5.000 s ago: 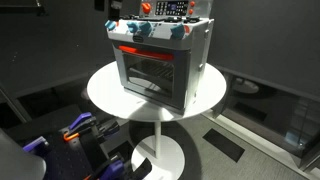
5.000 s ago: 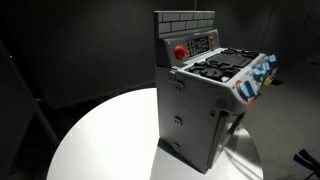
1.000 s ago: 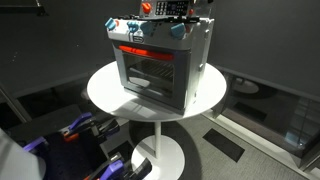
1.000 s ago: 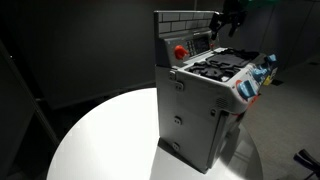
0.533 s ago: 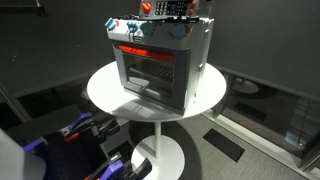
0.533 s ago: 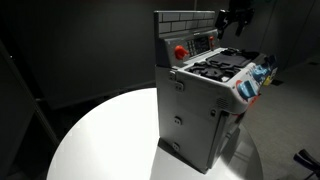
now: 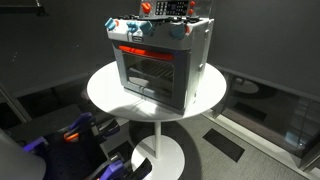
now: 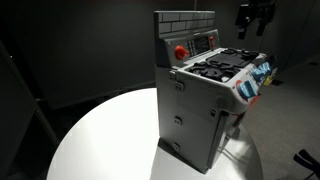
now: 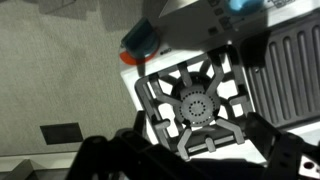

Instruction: Press a switch on the stove

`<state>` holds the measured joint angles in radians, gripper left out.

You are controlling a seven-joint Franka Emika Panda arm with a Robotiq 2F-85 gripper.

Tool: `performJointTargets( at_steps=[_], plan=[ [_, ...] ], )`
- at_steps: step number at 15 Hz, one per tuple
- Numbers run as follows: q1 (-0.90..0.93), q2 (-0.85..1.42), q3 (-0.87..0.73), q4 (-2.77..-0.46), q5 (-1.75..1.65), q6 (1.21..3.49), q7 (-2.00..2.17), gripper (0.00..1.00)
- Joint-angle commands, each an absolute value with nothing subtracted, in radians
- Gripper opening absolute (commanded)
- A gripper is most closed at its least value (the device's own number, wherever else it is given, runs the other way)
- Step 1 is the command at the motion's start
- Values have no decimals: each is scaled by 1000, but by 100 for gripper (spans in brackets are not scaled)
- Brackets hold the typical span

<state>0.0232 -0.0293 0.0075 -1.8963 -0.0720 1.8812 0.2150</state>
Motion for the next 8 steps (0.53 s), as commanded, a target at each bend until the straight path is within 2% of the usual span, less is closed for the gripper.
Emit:
performJointTargets(
  at_steps=[1,8],
  plan=[
    [10,-142,-3,-2002,-10,1844,120,100],
    [6,-326,-15,-2159,26,1772,76,100]
  ],
)
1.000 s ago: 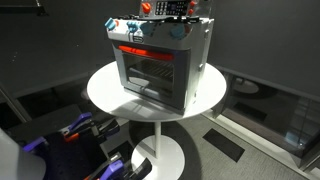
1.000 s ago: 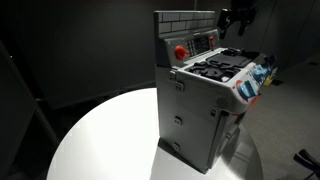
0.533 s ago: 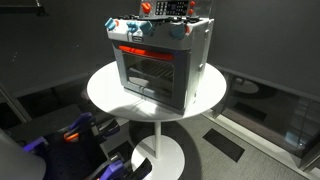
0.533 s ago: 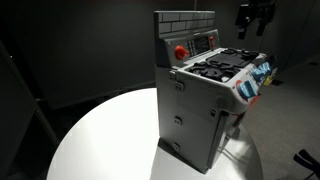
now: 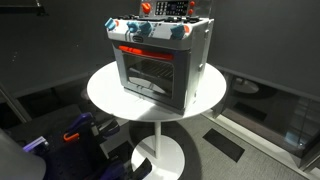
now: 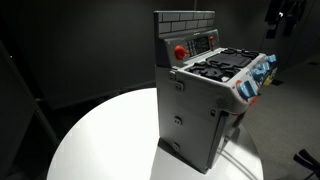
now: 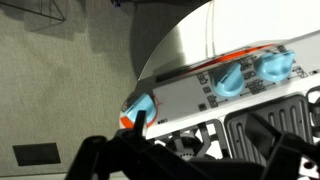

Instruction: Press a switch on the stove

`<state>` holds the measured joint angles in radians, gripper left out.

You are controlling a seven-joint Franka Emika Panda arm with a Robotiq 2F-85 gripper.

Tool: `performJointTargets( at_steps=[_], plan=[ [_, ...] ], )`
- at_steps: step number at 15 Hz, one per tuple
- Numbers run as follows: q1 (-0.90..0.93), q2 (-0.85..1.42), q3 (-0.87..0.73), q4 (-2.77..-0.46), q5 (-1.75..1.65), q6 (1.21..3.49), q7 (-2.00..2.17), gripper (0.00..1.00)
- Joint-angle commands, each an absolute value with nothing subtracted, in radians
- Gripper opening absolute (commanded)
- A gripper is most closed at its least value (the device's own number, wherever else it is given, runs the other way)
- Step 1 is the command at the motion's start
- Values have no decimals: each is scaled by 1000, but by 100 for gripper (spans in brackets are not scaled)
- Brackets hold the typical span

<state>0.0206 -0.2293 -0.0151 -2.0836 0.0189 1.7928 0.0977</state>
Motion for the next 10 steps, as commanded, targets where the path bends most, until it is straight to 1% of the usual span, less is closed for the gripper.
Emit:
performJointTargets(
  at_steps=[1,7,10],
  plan=[
    [4,-355,-14,-2184,19,1774,83,100],
    [-8,-478,-8,-2296,2,1788,91,100],
    [-6,-456,-7,-2281,13,1779,94,100]
  ],
)
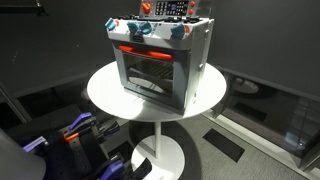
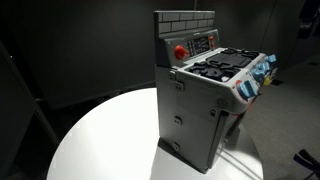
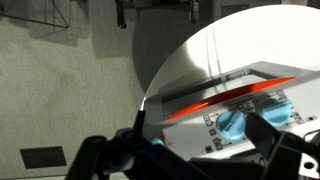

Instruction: Press a switch on the stove

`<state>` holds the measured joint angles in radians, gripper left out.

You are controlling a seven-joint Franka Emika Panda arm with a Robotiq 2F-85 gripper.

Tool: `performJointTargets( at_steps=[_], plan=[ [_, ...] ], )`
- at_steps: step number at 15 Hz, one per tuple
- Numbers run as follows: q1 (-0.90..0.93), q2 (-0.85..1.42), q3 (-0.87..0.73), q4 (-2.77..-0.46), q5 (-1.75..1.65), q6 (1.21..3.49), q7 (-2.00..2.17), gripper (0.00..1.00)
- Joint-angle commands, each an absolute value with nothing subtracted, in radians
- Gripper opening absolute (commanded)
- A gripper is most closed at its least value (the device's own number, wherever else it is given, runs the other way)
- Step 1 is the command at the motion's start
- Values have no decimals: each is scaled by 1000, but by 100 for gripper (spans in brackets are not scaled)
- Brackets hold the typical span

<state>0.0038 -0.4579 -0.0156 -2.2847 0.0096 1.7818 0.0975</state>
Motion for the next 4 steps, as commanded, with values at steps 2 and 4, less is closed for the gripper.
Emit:
performJointTargets(
  at_steps=[2,4],
  plan=[
    [-7,-459,-7,-2287,13,1779,94,100],
    [-6,-456,-6,-2287,13,1779,94,100]
  ],
)
